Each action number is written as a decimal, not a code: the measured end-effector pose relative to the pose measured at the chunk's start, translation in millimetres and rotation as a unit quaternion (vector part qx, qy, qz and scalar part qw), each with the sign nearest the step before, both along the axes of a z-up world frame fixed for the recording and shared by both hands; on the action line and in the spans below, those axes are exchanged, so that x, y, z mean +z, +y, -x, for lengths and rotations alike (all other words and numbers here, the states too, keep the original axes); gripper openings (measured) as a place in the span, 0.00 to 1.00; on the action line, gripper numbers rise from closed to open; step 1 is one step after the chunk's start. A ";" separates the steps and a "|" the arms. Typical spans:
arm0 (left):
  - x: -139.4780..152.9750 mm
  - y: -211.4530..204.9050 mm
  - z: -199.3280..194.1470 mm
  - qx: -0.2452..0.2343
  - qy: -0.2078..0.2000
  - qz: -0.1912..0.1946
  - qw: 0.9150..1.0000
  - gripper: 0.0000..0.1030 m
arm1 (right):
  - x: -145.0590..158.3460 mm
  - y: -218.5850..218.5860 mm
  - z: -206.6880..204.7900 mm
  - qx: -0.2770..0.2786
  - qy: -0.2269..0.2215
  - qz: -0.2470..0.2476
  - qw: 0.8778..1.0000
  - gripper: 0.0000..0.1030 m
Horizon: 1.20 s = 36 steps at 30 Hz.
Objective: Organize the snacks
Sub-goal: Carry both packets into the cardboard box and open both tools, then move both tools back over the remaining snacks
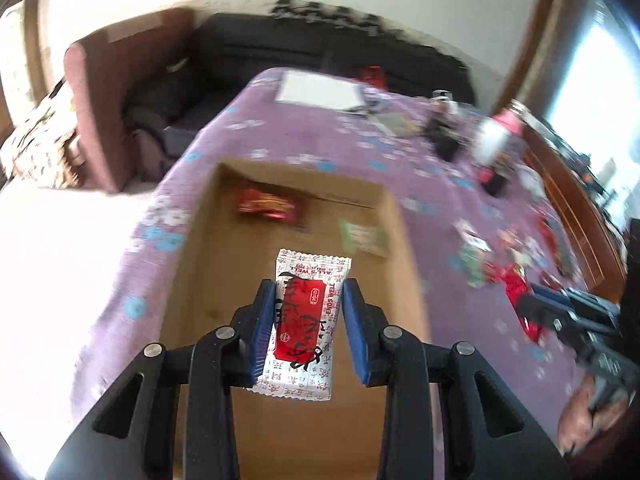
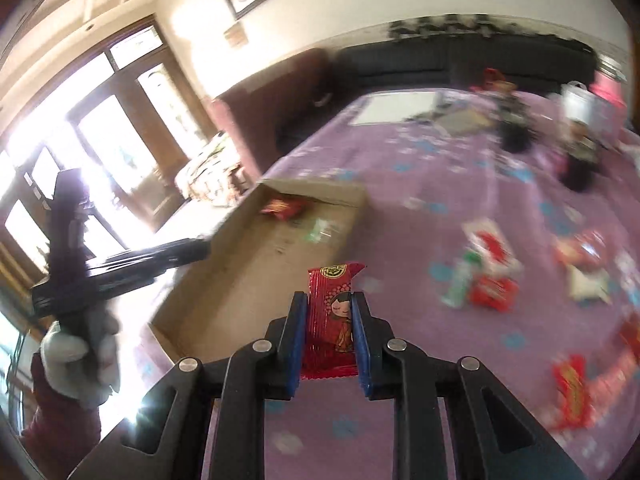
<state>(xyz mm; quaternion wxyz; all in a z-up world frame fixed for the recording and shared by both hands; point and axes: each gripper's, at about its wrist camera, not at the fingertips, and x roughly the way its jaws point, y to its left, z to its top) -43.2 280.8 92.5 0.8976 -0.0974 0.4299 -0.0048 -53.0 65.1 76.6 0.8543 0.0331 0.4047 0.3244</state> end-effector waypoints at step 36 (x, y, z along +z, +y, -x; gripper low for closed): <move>6.5 26.5 -14.2 0.080 -0.022 0.030 0.996 0.63 | -25.9 94.5 -74.3 -0.015 0.006 0.042 0.999 0.41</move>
